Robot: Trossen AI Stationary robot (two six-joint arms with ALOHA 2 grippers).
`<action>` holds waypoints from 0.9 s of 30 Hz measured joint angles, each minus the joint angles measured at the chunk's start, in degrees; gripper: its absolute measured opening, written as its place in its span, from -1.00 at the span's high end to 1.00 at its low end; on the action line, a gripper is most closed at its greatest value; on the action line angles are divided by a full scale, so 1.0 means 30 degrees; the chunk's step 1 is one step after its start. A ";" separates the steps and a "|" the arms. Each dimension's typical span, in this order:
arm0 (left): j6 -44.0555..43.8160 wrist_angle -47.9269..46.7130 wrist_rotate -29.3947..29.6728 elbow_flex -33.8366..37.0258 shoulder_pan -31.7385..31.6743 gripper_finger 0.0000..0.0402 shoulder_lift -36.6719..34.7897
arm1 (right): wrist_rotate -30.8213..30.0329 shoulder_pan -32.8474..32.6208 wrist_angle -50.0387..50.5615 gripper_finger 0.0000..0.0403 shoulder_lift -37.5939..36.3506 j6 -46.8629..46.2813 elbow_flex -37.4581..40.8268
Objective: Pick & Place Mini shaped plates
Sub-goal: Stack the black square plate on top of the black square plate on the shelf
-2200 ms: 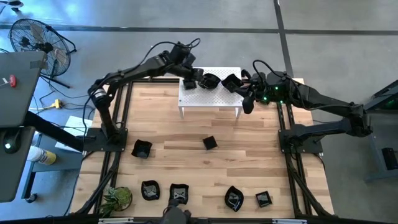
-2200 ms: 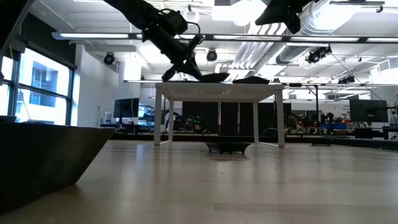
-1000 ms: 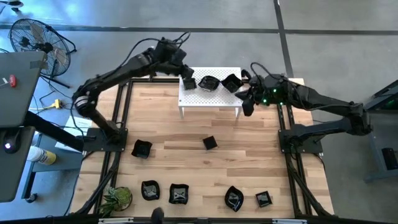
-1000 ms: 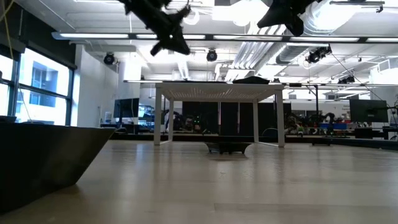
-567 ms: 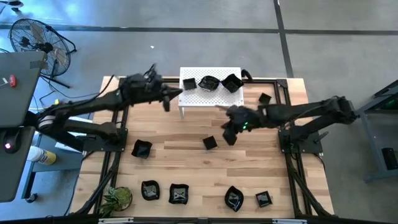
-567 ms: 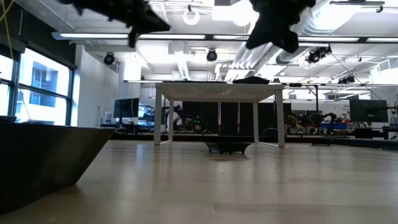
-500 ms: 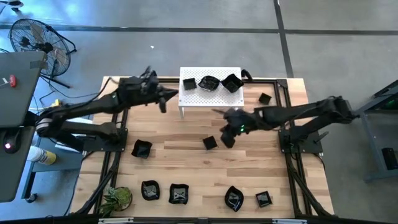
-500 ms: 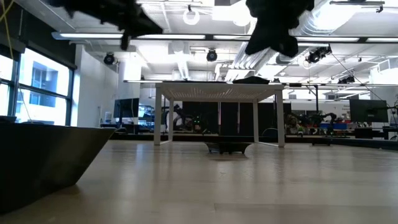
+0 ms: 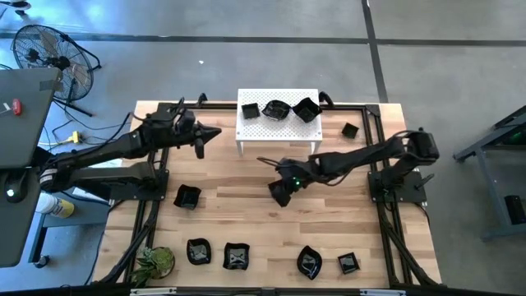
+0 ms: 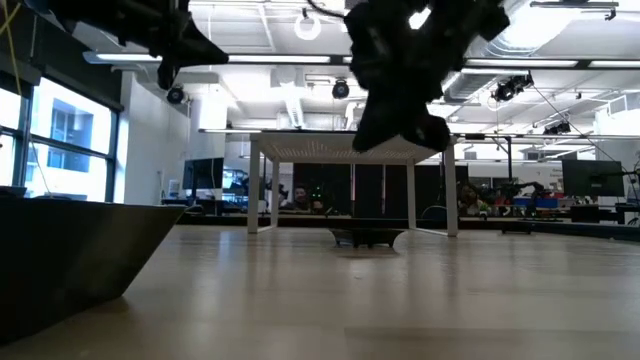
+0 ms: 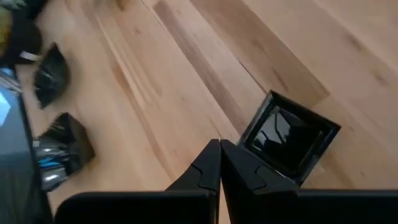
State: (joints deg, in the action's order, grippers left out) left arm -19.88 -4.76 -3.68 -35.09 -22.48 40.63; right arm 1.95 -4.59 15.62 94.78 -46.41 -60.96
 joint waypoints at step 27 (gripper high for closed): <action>0.0050 -0.0973 -0.0301 -0.0015 0.0000 1.00 0.0035 | -0.4103 -0.0221 -0.6789 0.50 -0.0223 -0.5040 0.7164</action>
State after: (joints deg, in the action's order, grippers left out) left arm -19.73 -7.67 -4.58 -35.14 -22.48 40.73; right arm -10.36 -5.26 -4.74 94.11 -61.53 -39.46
